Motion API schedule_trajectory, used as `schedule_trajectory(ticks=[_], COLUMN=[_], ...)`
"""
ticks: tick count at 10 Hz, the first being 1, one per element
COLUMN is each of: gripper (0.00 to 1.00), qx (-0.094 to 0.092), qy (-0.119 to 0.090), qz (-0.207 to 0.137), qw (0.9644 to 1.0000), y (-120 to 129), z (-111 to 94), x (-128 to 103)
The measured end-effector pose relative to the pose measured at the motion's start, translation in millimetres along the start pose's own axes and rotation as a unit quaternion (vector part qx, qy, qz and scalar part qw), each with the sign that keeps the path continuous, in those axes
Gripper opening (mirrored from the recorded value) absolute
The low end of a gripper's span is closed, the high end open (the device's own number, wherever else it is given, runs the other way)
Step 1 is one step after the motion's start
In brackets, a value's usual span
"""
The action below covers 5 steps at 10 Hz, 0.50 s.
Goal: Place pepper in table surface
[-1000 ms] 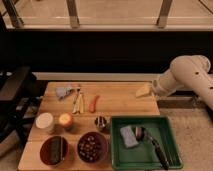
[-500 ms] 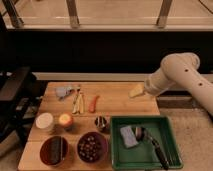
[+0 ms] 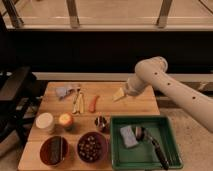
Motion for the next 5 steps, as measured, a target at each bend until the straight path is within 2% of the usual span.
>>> schedule_trajectory(ticks=[1, 2, 3, 5], gripper=[0.71, 0.71, 0.71, 0.71], qx=[0.005, 0.011, 0.015, 0.025], qy=[0.002, 0.004, 0.006, 0.003], qz=[-0.003, 0.0, 0.006, 0.017], qw=[1.0, 0.9999, 0.9998, 0.9995], y=[-9.7, -12.9, -15.6, -41.2], z=[21.3, 34.1, 43.0, 63.1], x=[14.0, 24.7, 31.6, 46.4])
